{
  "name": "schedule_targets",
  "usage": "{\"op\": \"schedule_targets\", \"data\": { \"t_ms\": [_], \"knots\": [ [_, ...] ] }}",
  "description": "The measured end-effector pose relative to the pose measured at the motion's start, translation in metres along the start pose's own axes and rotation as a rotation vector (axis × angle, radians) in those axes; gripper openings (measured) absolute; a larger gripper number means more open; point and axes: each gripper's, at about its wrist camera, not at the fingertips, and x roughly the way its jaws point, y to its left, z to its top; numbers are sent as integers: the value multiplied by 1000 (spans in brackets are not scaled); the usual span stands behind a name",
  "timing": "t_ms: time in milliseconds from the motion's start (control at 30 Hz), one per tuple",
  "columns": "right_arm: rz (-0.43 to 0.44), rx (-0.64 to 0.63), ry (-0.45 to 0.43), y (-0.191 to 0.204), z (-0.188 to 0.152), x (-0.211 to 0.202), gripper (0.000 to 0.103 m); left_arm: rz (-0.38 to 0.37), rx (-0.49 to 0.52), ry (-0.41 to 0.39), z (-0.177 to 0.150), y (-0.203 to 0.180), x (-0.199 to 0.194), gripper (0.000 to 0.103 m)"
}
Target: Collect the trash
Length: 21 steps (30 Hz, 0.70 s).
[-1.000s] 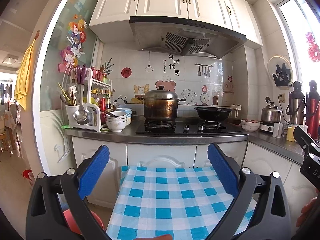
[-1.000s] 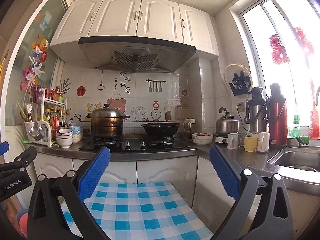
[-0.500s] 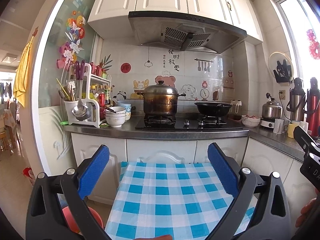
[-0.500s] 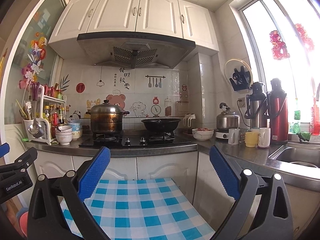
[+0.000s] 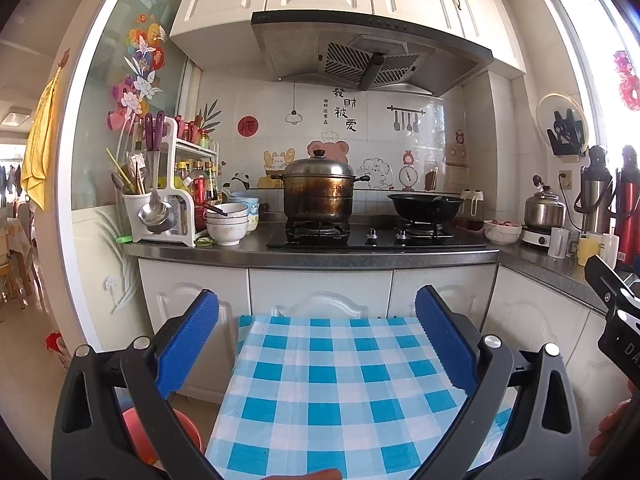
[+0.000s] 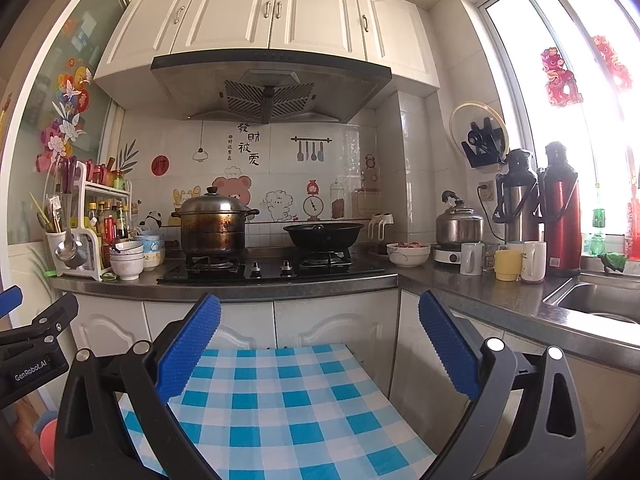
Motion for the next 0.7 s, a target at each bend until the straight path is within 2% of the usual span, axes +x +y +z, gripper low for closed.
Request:
{"op": "schedule_targets", "data": {
  "t_ms": [367,500,700],
  "knots": [
    [24,20,117,-3,-30,42,98,2,6,95,-24,-10,40,99],
    [36,27,207,-5,-51,70,98,-14,-9,200,-48,-12,72,99],
    [70,41,414,-6,-105,130,98,18,3,425,-114,-21,142,99]
  ]
}}
